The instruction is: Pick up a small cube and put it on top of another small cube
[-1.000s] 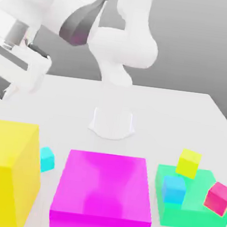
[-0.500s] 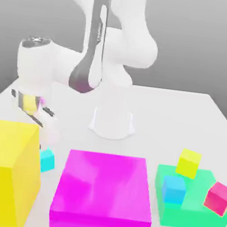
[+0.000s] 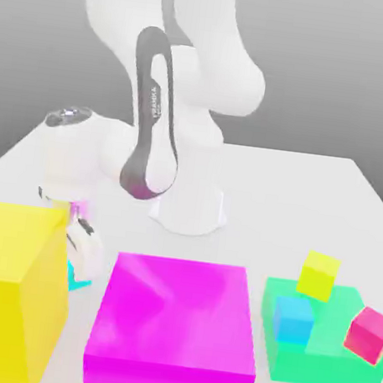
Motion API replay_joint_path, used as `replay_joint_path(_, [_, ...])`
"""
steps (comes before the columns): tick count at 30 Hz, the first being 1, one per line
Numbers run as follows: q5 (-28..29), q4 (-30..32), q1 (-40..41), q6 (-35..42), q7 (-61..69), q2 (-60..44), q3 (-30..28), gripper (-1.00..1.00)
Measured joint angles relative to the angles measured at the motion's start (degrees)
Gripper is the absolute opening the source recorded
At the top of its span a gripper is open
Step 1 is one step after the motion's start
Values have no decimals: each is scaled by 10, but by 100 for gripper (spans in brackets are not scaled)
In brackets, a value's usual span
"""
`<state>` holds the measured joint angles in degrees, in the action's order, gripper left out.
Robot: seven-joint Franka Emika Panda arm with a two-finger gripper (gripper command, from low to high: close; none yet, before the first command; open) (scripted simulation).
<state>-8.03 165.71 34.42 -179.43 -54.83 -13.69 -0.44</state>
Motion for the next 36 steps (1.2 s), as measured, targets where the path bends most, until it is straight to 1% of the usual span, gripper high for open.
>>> replay_joint_path(3, [12, 6, -14, 30, -11, 37, -17, -100])
replay_joint_path(8, [75, 24, -18, 112, -56, 137, -39, -100])
replay_joint_path(9, [83, 28, -15, 129, -60, 157, -39, -100])
replay_joint_path(10, [77, 23, -21, 147, -61, 169, -36, -100])
replay_joint_path(13, [62, -12, -66, 200, -114, 190, 6, -100])
replay_joint_path(20, [27, -111, -187, 324, -278, 222, 144, -100])
replay_joint_path(25, [8, -166, -264, 394, -382, 240, 233, -100])
replay_joint_path(26, [7, -168, -280, 397, -397, 240, 252, -100])
replay_joint_path(28, [23, -168, -294, 377, -428, 218, 278, -100])
replay_joint_path(32, [72, -157, -295, 306, -470, 151, 286, -100])
replay_joint_path(33, [80, -155, -296, 293, -476, 140, 285, 100])
replay_joint_path(36, [80, -155, -294, 293, -476, 140, 285, 100])
